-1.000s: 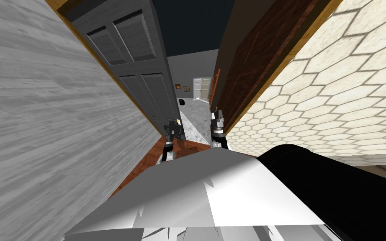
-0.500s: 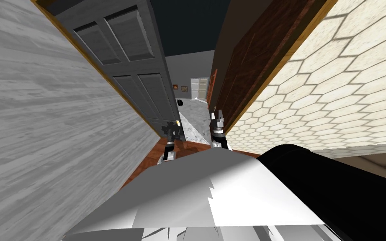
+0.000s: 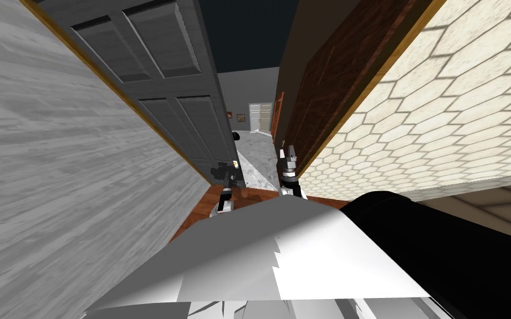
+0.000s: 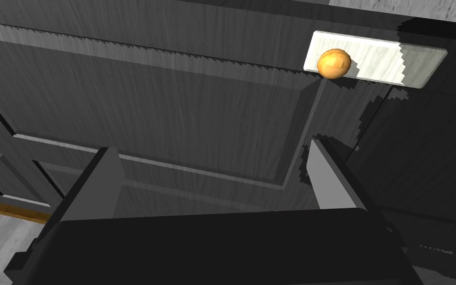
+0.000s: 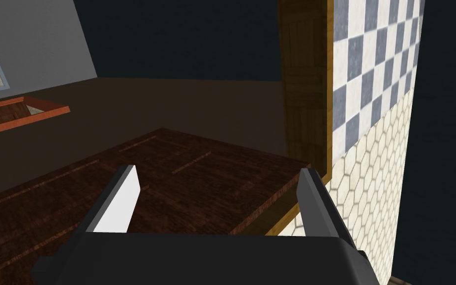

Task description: Push the door open

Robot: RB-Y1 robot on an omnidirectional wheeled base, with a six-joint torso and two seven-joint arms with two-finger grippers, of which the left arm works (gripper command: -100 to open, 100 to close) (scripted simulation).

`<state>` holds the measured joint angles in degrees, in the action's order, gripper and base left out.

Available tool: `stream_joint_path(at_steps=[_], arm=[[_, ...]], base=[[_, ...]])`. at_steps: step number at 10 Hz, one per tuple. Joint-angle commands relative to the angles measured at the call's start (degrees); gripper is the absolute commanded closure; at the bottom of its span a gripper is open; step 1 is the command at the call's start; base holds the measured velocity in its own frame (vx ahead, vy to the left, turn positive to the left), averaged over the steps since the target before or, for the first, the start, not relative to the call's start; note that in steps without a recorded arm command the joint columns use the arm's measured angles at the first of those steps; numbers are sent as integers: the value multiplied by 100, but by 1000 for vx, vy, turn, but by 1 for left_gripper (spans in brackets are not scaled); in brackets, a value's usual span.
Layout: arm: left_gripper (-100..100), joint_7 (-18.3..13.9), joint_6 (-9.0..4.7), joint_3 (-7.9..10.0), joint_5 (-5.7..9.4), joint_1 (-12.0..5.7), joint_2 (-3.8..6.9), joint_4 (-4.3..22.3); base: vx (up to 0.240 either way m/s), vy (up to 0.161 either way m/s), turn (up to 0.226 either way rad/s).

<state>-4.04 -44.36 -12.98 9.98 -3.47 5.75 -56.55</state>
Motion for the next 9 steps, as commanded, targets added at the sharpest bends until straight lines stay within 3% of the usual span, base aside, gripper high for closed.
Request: stream_joint_path(at_steps=[1,9], arm=[[-100,25,-59,-35,7,-88,-9,250],[-100,110,-229,-188,62,-595,-25,1458]], base=[[42,59,-107],[47,75,-96]])
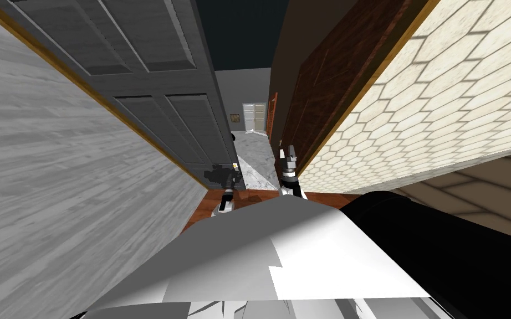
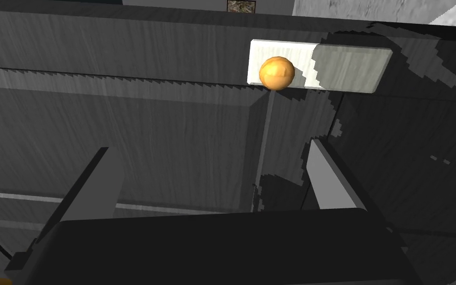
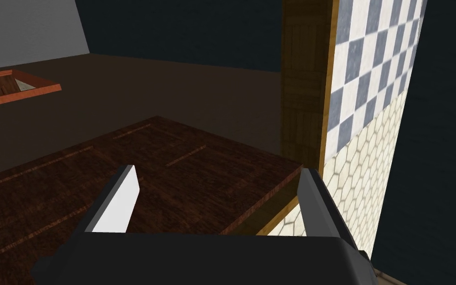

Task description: Push the door open

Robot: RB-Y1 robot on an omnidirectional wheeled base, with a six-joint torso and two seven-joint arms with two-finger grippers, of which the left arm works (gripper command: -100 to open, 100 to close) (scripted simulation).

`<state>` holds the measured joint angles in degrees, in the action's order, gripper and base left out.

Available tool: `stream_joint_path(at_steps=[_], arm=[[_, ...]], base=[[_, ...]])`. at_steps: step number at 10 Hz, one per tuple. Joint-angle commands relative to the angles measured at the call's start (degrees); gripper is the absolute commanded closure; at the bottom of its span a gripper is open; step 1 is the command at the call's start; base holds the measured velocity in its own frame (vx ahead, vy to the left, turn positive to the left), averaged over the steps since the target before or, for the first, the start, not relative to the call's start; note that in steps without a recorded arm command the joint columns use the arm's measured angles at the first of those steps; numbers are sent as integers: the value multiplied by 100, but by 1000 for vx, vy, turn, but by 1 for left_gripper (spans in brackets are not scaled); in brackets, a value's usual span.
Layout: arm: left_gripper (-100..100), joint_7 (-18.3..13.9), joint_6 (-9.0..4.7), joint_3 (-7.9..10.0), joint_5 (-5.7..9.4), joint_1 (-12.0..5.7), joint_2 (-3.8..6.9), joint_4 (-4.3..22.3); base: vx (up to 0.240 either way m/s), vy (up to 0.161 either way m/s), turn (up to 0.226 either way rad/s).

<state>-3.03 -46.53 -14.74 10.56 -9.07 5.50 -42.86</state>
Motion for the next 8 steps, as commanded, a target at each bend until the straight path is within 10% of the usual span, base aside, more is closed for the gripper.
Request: stream_joint_path(at_steps=[1,8], arm=[[-100,20,-34,-33,11,-101,-3,244],[-100,77,-148,-136,48,-443,-26,1058]], base=[[56,86,-103],[48,74,-73]])
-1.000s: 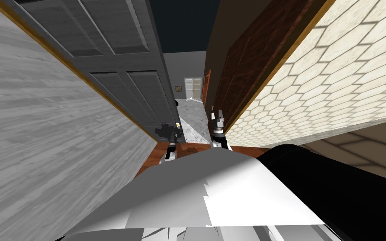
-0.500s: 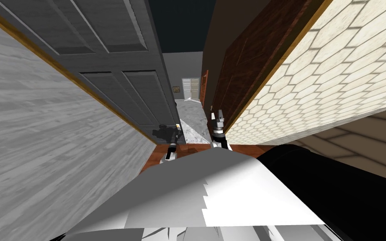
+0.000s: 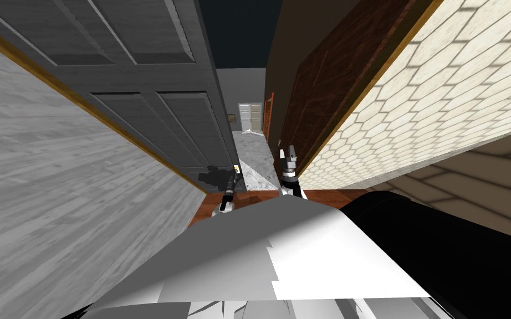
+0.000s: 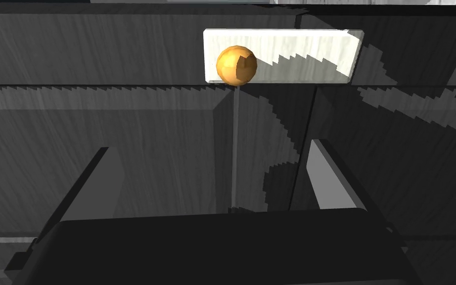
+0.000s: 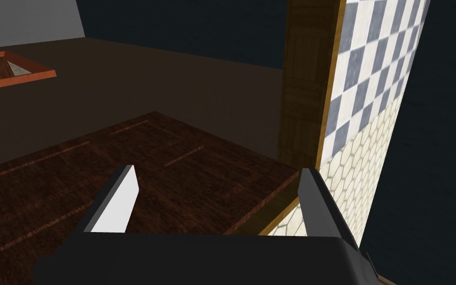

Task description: Push the door open

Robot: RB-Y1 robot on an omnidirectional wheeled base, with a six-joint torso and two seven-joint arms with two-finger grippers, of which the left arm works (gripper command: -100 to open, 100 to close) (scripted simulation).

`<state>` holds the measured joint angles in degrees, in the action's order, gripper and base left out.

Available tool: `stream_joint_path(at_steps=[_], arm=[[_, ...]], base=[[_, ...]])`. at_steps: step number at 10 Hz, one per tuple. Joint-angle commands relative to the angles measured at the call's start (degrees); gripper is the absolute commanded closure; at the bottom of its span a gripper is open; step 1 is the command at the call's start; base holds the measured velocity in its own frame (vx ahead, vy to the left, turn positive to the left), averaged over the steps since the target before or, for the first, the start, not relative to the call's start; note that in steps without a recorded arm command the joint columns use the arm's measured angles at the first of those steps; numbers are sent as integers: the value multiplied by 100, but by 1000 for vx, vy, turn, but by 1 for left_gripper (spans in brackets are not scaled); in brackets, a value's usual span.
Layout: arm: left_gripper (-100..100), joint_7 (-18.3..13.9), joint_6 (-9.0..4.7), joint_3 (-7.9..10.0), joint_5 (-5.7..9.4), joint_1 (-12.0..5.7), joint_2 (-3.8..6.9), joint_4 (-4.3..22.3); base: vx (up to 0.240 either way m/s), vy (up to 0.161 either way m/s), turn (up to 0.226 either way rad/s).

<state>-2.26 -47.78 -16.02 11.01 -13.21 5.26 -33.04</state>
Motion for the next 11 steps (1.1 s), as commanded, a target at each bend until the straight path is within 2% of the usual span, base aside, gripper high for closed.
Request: stream_joint_path(at_steps=[1,3,5,11], arm=[[-100,7,-35,-19,6,-65,-5,163],[-100,19,-60,-42,14,-142,-12,344],[-100,17,-90,-16,16,-135,-4,350],[-100,54,-159,59,27,-96,-21,399]], base=[[36,57,-53],[39,53,-58],[54,6,-18],[198,-26,-30]])
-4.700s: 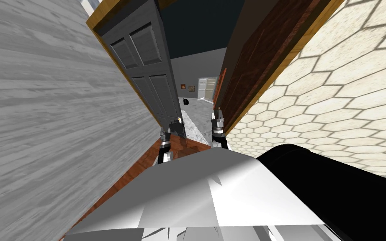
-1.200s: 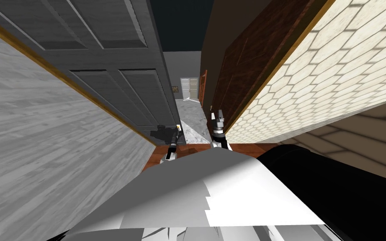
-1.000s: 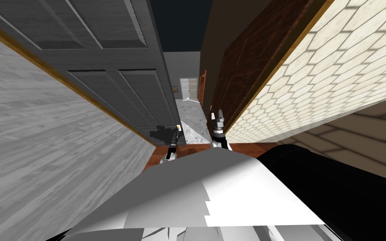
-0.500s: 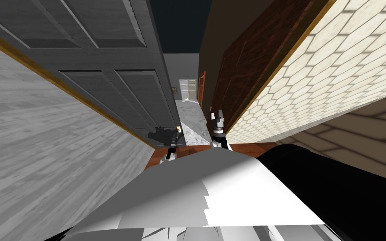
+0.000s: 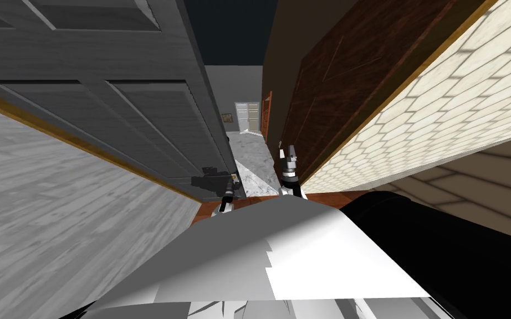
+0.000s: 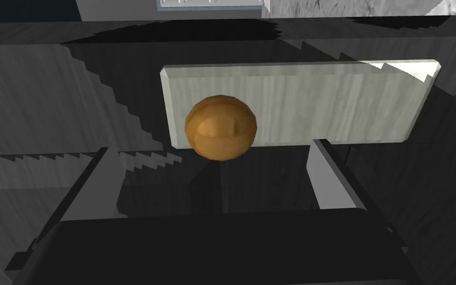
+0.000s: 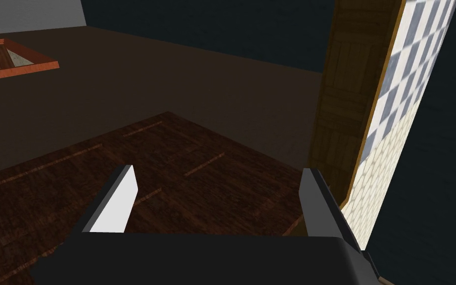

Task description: Push the door open

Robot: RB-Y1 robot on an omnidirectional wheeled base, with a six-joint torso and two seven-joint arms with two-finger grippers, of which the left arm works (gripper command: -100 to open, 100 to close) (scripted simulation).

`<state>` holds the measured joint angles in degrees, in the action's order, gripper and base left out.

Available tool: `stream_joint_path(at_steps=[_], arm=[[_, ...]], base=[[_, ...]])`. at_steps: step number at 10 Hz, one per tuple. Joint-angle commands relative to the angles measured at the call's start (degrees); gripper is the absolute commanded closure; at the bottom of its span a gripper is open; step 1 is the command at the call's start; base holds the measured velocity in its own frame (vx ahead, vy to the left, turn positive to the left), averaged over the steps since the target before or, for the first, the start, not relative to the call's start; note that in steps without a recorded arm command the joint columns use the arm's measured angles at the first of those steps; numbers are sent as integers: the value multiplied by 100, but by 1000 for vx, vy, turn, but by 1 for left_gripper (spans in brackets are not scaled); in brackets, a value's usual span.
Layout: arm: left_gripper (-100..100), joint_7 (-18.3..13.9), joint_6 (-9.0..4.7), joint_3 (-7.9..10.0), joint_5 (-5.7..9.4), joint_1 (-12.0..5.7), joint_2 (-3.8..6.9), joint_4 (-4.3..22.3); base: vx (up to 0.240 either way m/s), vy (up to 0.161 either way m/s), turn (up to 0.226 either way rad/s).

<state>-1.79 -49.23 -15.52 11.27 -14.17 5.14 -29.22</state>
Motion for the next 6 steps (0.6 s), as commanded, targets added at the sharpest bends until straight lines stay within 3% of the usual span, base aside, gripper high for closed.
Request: stream_joint_path(at_steps=[1,3,4,6], arm=[[-100,13,-25,21,3,7,-17,25],[-100,14,-22,23,3,12,-20,19],[100,14,-22,23,3,12,-20,19],[100,14,-22,23,3,12,-20,19]], base=[[158,-39,-22],[123,-7,-8],[-18,-3,1],[-23,2,-6]])
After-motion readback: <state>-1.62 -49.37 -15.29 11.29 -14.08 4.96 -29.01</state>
